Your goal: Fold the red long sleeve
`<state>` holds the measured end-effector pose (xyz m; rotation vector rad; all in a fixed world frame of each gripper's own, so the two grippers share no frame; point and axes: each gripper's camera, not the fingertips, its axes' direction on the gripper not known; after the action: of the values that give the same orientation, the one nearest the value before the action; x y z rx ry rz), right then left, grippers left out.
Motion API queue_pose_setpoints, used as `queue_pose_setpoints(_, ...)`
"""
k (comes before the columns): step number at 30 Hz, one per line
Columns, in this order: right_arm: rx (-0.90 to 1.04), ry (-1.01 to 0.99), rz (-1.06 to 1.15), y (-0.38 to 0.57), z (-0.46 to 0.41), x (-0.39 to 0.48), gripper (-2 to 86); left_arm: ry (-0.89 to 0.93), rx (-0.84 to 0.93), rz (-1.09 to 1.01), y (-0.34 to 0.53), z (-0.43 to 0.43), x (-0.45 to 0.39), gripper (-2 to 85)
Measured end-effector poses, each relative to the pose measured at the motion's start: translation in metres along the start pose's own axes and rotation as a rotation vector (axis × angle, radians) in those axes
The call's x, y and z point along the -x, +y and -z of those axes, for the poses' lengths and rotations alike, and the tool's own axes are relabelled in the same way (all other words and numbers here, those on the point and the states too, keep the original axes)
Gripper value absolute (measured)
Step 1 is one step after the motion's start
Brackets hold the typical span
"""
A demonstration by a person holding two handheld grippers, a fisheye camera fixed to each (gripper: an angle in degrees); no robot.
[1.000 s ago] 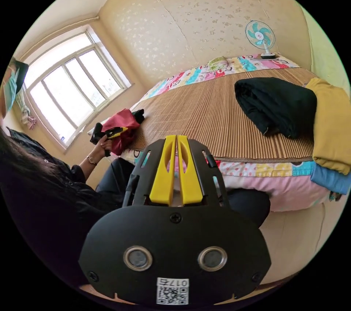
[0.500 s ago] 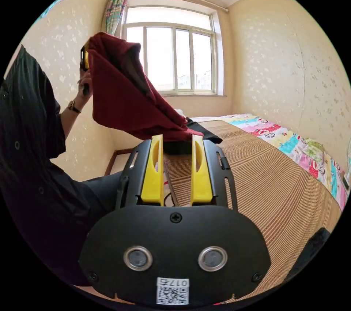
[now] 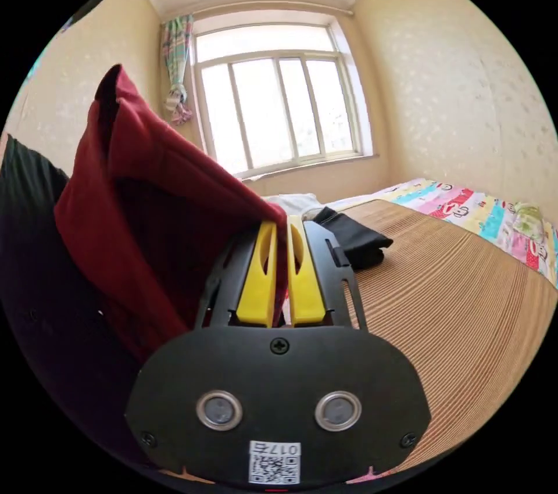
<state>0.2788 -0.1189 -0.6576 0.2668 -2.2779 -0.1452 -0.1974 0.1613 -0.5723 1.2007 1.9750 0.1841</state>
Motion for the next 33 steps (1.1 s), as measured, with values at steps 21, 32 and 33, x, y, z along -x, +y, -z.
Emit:
queue_pose_setpoints(21,-0.688,1.065,0.178,-0.150,0.288,0.053,3.5,-0.823,-0.063,-0.091,-0.027,-0.058,0.233,2.9)
queue_pose_setpoints(32,0.312,1.268,-0.148,-0.110,0.125,-0.443,3.8,-1.364,0.529,0.457,0.085,0.017,0.740,2.0)
queue_pose_setpoints(33,0.306,1.246,-0.133,-0.089,0.119,-0.439,3.9,-1.361,0.578,0.463,0.120,0.034,0.745,3.7)
